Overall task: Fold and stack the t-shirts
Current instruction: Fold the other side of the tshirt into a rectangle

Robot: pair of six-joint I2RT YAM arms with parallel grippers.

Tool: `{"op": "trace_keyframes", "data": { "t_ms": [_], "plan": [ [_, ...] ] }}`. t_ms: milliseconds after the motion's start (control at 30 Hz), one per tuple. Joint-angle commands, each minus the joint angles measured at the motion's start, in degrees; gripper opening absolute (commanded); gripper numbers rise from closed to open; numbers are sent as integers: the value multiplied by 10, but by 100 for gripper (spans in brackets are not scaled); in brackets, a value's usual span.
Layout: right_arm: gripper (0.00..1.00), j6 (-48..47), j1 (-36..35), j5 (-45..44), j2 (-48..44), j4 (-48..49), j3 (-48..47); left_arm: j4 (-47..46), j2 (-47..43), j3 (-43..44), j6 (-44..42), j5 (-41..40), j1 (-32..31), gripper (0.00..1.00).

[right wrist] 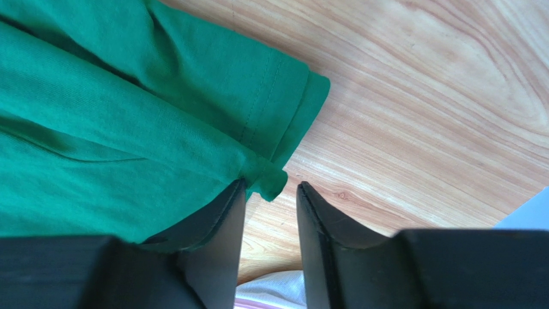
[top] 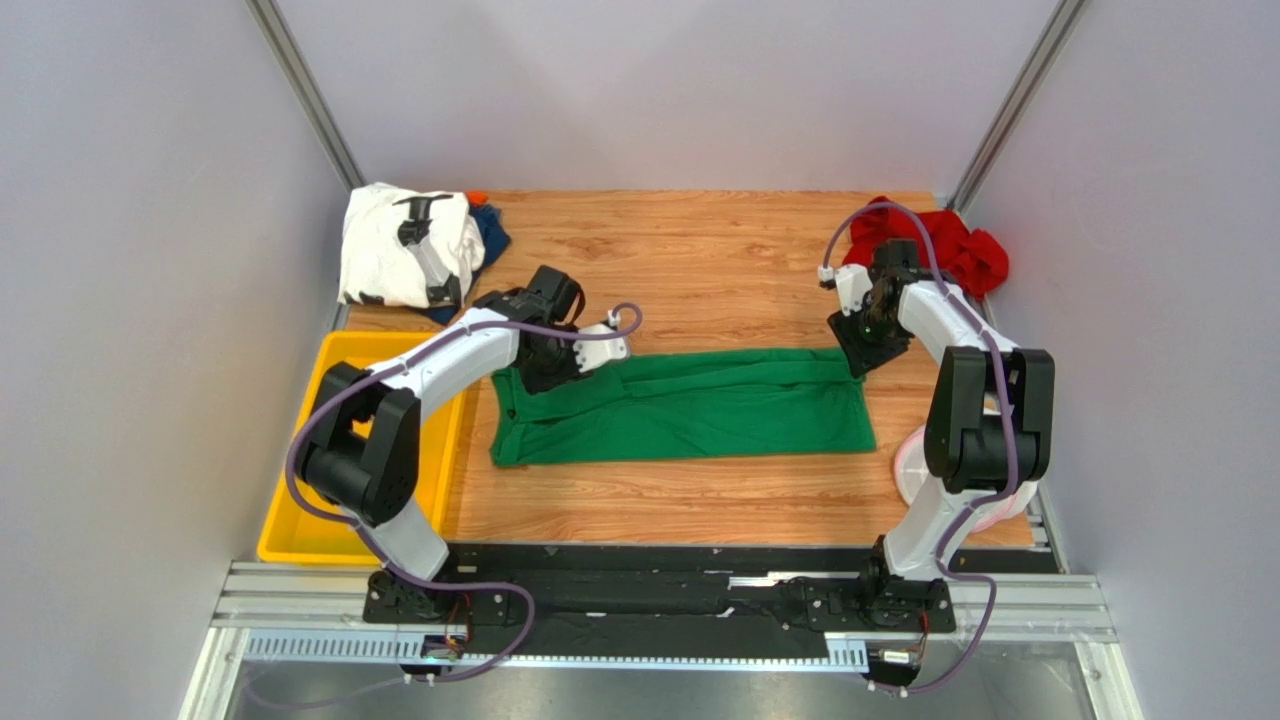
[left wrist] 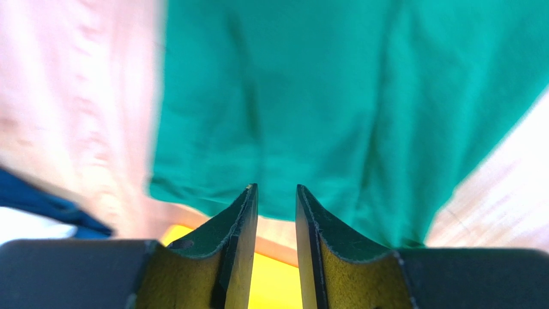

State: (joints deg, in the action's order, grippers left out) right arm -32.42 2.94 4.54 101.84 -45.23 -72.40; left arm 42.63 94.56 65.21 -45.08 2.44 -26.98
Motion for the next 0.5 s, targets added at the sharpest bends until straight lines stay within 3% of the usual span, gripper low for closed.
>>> {"op": "trace_keyframes", "data": {
  "t_ms": [0,333,467],
  "plan": [
    [41,-9,3,-7,-30,6,2,-15,23,76,0,8,-2,37],
    [47,-12,3,-10,-26,7,5,27,82,190,-4,78,-2,38],
    [47,-8,3,-7,-19,7,4,61,102,216,-1,146,-2,39]
  ]
}}
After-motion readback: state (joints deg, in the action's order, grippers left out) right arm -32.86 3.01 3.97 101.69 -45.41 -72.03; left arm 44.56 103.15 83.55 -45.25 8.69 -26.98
